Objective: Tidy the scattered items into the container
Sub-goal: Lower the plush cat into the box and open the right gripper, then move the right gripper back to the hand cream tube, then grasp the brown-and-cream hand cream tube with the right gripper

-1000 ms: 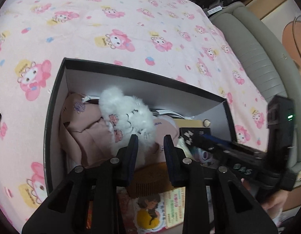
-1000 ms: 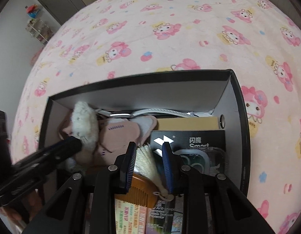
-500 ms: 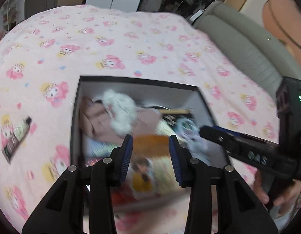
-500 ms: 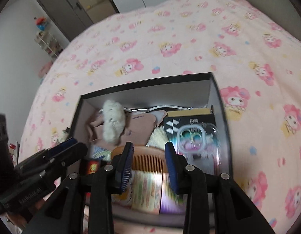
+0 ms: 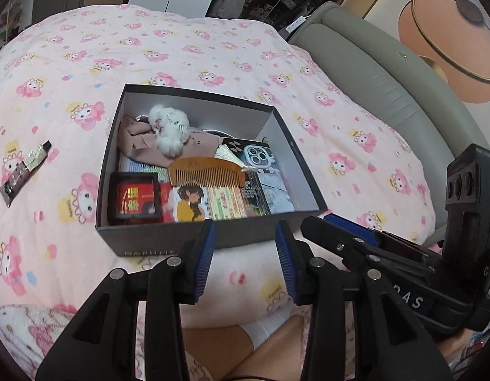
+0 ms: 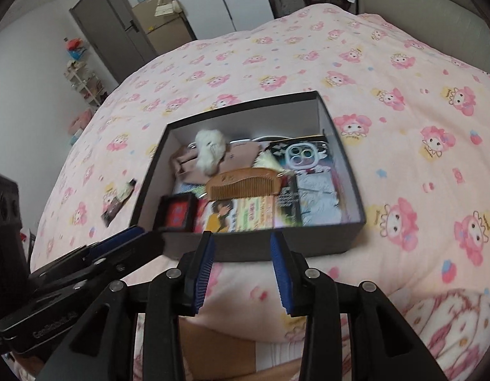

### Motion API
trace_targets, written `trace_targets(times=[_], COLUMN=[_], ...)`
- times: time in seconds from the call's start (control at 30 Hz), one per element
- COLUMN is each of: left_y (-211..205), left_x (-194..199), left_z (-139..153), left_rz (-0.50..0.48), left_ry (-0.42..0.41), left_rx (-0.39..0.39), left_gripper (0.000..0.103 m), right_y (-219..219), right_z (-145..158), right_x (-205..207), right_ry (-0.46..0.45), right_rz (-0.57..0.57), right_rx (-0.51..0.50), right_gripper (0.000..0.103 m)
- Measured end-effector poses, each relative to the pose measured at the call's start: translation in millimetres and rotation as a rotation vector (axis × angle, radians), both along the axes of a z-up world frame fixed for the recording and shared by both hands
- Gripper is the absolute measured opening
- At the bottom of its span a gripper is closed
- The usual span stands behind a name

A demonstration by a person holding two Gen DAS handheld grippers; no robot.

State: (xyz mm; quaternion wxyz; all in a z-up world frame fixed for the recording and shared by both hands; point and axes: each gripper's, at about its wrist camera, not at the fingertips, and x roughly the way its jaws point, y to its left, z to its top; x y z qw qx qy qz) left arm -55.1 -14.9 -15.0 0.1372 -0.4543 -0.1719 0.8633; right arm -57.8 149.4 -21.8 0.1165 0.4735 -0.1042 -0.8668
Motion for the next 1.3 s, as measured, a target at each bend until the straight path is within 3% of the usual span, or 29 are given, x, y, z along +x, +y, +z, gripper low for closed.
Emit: trace_targets(times=[0.13,0.3,0.63,0.77,0.9,1.03,1.3], left_y=[-7.9,-38.6,-162.6,-220.4,-287.7,-332.6,-355.5], left_x=[17.6,33.7,61.3,54.9,31.5,7.9,-27.1], left_z=[5.8,11.6,-2.9,-21.3,-58.5,-101.7,-153.8], left_rz=[0.017,0.055,0.300,0.405,0.550,0.735,0.832], left_ry=[0.009,0.003,-0.032,-0.067,-0.138,-0.220,-0.329], left_rx=[-0.010,-0.026,0.020,0.095,0.218,0.293,0.313], left_gripper=[0.040,0.040,0.040,0.045,0.044,0.044,0.046], right_y=[-15.4,-43.0,-172.4,-228.3,-269.3,-293.4,-335.1], right_z=[5.5,9.8,4.2,-7.0,-31.6,-73.8,-141.7], right_x=[14.6,15.7,-10.6,-42.4,-97.4,-154.7,-204.1], right_ry=[0.032,0.023,0.025,-0.006,-0.041,-0.158,-0.294], right_rz=[-0.004,0.031,0.273,0.365,0.368,0.294,0.278], right_rx=[0.047,0.020,0.037,-0.005,-0.032,-0.080,0.000], right_gripper=[0.032,0.032,0.032,0.032,0.032,0.032,0.038])
